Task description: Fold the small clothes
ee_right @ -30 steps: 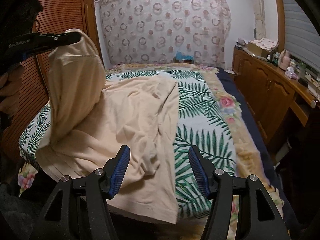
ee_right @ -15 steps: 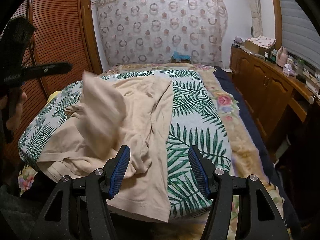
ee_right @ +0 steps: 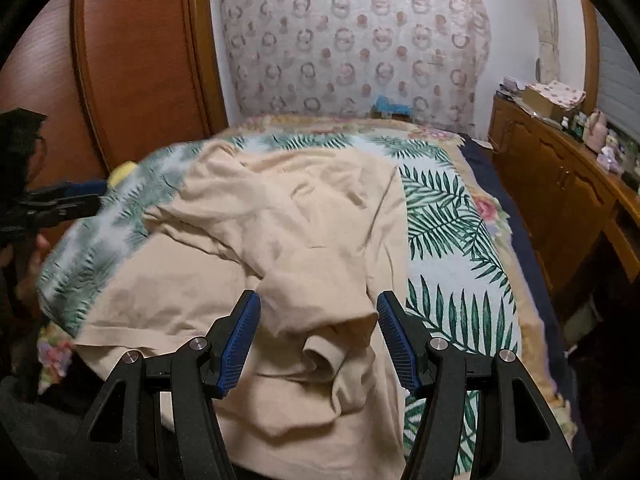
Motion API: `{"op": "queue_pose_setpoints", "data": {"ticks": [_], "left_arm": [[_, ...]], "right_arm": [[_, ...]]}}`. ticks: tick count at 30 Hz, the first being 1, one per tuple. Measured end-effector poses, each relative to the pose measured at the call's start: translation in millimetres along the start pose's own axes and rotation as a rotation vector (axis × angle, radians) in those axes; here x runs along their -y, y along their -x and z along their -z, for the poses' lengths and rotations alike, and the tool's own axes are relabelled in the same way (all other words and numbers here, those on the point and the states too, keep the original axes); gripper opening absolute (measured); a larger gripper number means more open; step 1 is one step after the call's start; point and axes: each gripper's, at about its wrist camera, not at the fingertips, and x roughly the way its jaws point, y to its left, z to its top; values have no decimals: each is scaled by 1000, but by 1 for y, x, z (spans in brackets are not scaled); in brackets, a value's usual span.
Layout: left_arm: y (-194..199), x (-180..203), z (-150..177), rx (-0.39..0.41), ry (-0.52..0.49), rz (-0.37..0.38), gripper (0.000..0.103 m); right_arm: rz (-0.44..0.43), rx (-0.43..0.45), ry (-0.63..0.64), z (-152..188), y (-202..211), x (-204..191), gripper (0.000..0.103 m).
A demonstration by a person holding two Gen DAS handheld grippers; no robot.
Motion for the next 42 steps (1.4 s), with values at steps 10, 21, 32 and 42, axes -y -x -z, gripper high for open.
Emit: {"op": "queue_pose_setpoints", "data": {"ticks": [10,21,32,42], "left_arm": [[9,-20,7,31,39,-18,79],[14,-24,8,54,32,-58,79],[33,-21,7,104,13,-122,79],[48,-30,12,132,25,-159,79]], "right_arm": [[-144,17,-18,-21,34,0,6],[46,-74,15,-2,39,14,28],[-32,105,79,-30,66,-15,54],[-155,57,183,-56,10,-61,54]]}}
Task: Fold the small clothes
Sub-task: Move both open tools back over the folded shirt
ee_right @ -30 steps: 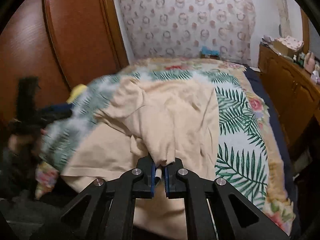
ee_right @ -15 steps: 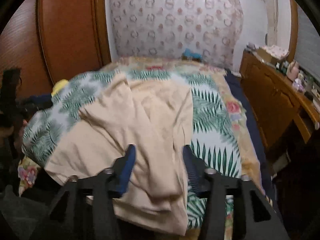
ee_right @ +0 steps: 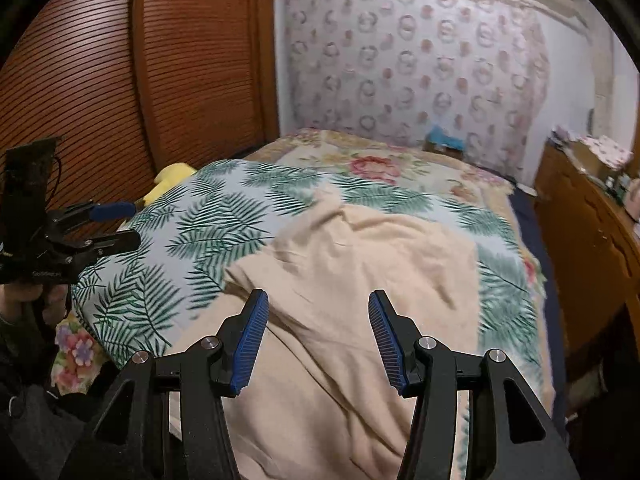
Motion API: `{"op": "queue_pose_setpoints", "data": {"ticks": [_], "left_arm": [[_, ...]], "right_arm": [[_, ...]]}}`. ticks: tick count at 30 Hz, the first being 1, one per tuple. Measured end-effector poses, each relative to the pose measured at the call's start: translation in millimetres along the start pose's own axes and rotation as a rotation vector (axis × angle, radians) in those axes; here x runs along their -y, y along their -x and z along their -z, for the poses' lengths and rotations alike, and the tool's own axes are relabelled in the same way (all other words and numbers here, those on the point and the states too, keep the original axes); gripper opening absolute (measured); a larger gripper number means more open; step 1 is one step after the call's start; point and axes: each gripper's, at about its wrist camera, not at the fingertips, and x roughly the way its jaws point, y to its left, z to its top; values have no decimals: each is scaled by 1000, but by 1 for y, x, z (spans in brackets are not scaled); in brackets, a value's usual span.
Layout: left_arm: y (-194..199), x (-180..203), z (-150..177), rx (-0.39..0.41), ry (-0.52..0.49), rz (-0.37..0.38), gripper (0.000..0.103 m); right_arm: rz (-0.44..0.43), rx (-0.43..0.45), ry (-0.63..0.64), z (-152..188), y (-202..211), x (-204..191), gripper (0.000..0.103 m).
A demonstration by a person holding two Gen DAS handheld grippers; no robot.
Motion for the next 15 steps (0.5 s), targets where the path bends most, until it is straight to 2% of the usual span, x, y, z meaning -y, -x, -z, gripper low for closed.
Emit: {"op": "queue_pose_setpoints", "data": {"ticks": [15], "left_arm": [[0,-18,10,-6,34,-15,79]], "right_arm": [[-86,-174,62,-32,-109,-30,54]]}}
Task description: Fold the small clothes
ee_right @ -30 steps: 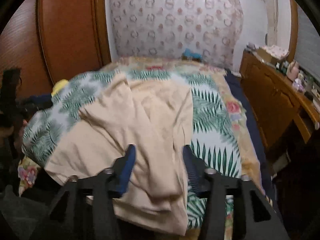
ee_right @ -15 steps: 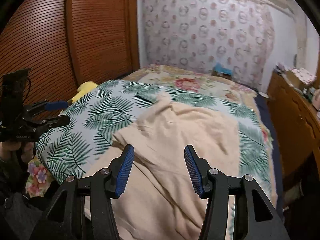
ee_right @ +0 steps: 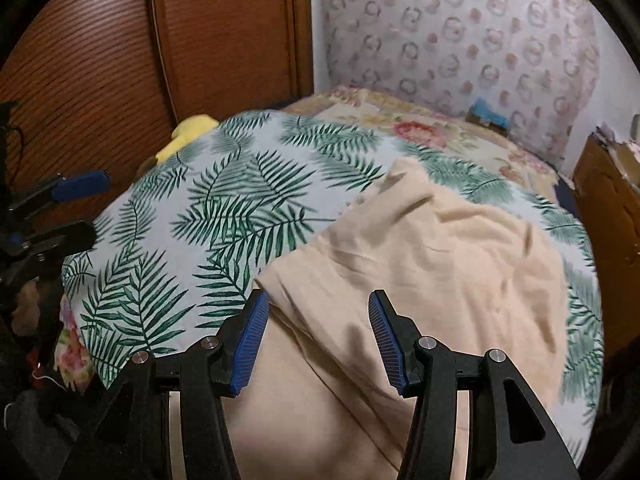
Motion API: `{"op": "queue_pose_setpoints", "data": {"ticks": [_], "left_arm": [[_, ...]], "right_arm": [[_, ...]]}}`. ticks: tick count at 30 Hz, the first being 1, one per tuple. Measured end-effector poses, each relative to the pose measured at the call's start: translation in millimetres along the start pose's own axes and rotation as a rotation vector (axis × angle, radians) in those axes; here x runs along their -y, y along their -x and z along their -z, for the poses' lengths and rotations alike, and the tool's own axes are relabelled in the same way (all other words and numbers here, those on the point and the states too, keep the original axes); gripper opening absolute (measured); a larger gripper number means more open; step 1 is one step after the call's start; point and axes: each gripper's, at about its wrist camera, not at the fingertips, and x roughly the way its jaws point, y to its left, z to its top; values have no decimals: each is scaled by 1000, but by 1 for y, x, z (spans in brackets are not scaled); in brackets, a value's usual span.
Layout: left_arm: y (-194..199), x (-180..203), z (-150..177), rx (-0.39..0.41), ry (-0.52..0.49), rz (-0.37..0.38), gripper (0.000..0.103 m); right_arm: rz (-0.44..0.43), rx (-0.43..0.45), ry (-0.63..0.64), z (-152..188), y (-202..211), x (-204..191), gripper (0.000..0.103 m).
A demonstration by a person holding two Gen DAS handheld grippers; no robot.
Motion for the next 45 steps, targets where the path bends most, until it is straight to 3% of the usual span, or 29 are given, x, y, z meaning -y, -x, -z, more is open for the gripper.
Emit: {"op": "queue_pose_setpoints", "data": {"ticks": [11,14,17,22,27,32,34,36,38,41,45], "left_arm": [[-6,-2,5,-19,8,8,79],[-8,-3,5,-25,9,8,79],[-10,-2,6,-28,8,11,79],[-13,1,8,-30,9,20,79],[-14,3,10,-32,6,24,79],[-19,3,13,-46,4,22,79],[-22,4,14,-54,3,22,79],[-23,5,15,-61,-2,21,79],[-25,7,16,-66,-6,26,79],[-27,13,17,-72,-17,36,79],[-28,24,21,-83,-32,64,79]], "right_arm": [[-4,-107,66,-12,-47,-17,54],[-8,-106,72,-14,-45,-14,6],[-42,-31,23,-22,-18,3,5],[59,89,-51,-44,42,57,5],[243,105,-119,-63,67,123,5],[389,37,-236,-60,44,178,6],[422,-23,-261,-57,26,189,12],[468,-43,-288,-51,21,193,33],[441,-11,-305,-43,29,191,46],[388,33,-307,-28,55,178,47],[278,71,-278,17,99,144,47]]}}
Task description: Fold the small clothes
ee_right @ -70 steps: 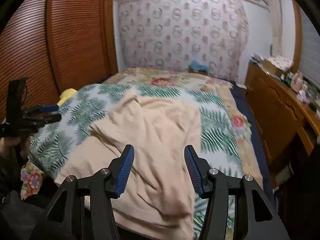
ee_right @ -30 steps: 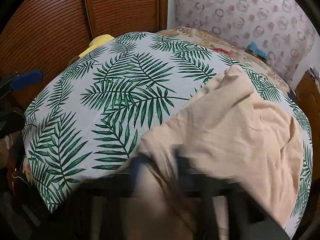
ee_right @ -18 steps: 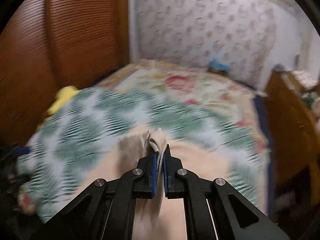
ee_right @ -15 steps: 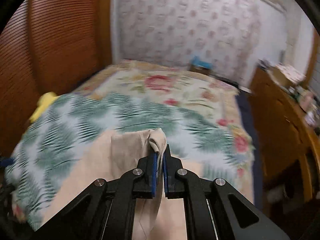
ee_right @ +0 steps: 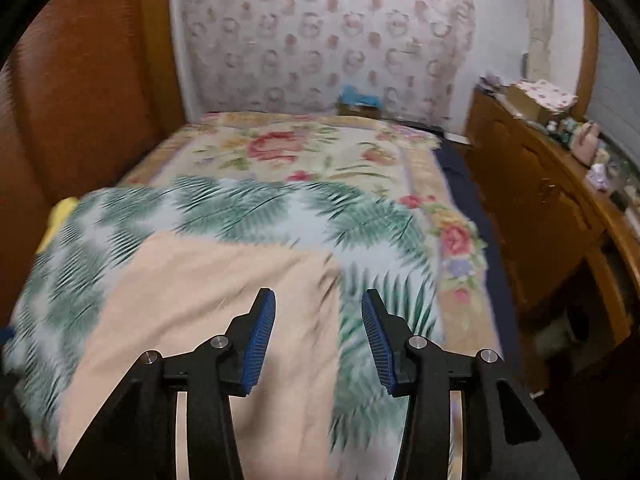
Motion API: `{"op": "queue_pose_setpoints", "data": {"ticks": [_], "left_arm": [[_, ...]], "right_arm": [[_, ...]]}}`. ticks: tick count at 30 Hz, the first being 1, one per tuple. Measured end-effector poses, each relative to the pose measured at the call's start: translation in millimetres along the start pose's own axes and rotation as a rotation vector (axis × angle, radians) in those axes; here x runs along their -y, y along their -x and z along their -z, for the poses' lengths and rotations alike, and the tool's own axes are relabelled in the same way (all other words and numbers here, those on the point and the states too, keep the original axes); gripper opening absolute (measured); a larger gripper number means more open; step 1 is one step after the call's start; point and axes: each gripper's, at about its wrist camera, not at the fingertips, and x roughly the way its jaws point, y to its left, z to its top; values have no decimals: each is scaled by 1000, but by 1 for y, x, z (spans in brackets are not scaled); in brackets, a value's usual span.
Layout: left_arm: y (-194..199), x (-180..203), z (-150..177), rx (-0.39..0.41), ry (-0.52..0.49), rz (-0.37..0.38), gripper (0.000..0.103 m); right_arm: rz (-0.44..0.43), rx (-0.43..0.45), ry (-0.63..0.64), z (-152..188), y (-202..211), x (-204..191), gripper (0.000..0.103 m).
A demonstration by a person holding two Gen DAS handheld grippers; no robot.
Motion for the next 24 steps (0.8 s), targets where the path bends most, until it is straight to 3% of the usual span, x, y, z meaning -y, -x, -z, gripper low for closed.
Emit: {"op": "queue_pose_setpoints", "data": {"ticks": [7,11,14,16,18,19,22,24], "left_arm": [[-9,26,8,-45,-50,38,79],[-15,36,14,-75,-61,60,79],[-16,40,19,-89,-67,63,79],[-17,42,21,-95,-67,65,79],[-17,44,22,-101,-70,65,79],[-17,45,23,-103,-71,66,79],[-15,47,24,-105,-73,74,79],[-13,48,25,-106,-75,81,79]], "right_arm": [[-54,-21,10,106,64,-15,47],[-70,-45,-5,144,72,-12,47],[-85,-68,-17,152,72,-14,47],[-90,-83,-19,153,65,-14,40],[-105,-94,-14,146,61,-16,12],[-109,-89,-2,145,64,-17,6],[-107,-44,10,140,81,-21,2],[-58,3,9,140,97,-19,1]]}}
